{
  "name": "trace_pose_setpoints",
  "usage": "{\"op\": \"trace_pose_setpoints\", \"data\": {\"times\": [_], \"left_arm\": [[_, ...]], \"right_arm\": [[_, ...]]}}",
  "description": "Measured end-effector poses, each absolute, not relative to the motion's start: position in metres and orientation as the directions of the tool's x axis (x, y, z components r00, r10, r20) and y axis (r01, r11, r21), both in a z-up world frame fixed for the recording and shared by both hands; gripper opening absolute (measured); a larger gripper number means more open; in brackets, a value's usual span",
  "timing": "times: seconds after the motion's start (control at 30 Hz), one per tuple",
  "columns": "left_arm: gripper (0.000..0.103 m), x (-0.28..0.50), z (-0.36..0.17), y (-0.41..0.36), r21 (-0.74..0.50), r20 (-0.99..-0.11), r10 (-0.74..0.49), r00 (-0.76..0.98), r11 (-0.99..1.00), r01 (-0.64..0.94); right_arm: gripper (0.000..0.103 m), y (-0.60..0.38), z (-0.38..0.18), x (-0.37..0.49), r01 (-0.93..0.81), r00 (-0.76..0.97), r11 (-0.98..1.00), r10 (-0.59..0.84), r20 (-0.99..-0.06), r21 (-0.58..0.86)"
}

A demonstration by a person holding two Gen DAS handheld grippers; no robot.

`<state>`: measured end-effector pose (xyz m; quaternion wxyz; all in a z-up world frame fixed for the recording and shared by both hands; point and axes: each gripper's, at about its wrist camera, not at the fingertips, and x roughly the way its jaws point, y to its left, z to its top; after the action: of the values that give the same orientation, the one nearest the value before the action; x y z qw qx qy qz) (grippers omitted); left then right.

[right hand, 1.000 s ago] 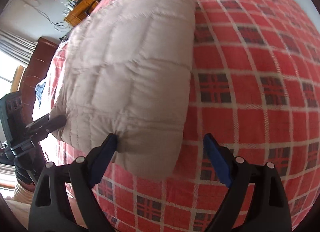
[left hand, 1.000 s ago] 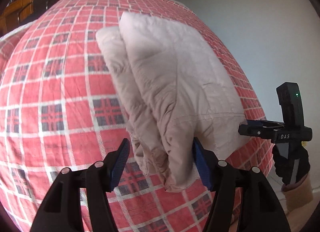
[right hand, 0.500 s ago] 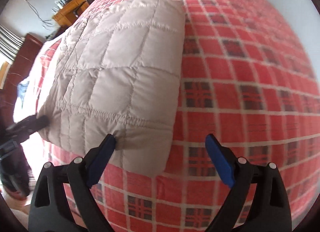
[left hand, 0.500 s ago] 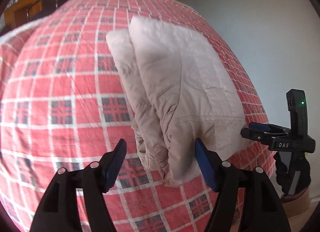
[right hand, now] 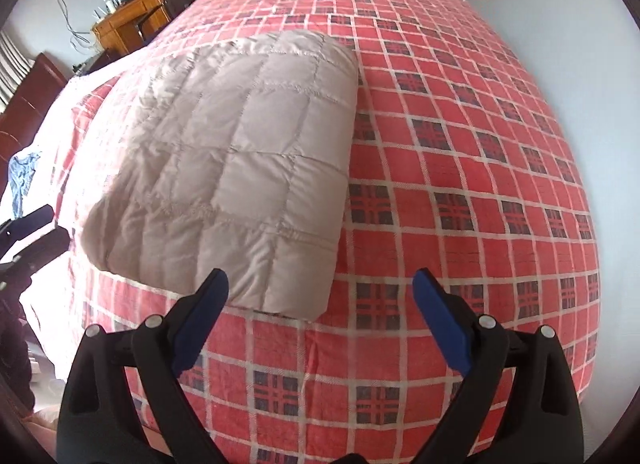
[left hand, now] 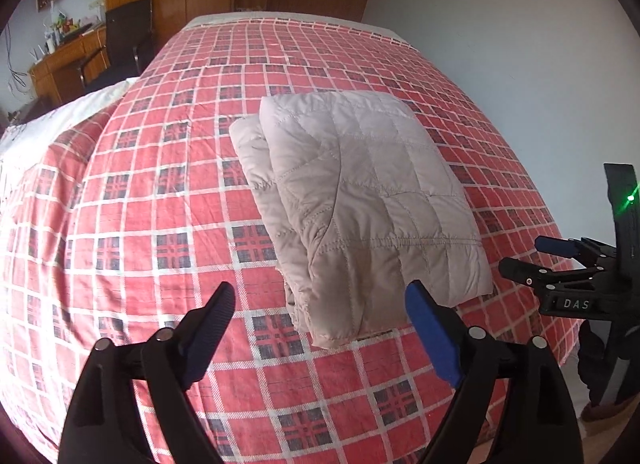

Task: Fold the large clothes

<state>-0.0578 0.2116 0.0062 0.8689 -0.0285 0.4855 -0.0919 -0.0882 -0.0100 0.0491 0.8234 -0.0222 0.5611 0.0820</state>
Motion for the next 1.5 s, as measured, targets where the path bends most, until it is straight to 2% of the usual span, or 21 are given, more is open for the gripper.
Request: {"op": "trace_pose_setpoints", "data": {"times": [0.37, 0.87, 1.5], "left_arm": [[0.088, -0.067, 0.008, 0.203, -0.107, -0.855, -0.149, 0.497, 0.988, 0.111], [0.088, -0.082, 0.019, 0.199, -0.089, -0.86, -0.126, 0.494, 0.991, 0.099], [0.088, -0.084, 0.019, 0.192, -0.074, -0.869, -0.115, 0.481, 0.992, 0.104]], "right_arm": [[0.096, -0.013, 0.052, -0.096, -0.132, 0.328, 0.988, 0.122, -0.937, 0.082], [0.096, -0.009, 0.071, -0.108, -0.127, 0.353, 0.992, 0.067, -0.933, 0.023], [0.097, -0.012, 0.071, -0.11, -0.121, 0.342, 0.992, 0.064, -0.937, 0.024]]}}
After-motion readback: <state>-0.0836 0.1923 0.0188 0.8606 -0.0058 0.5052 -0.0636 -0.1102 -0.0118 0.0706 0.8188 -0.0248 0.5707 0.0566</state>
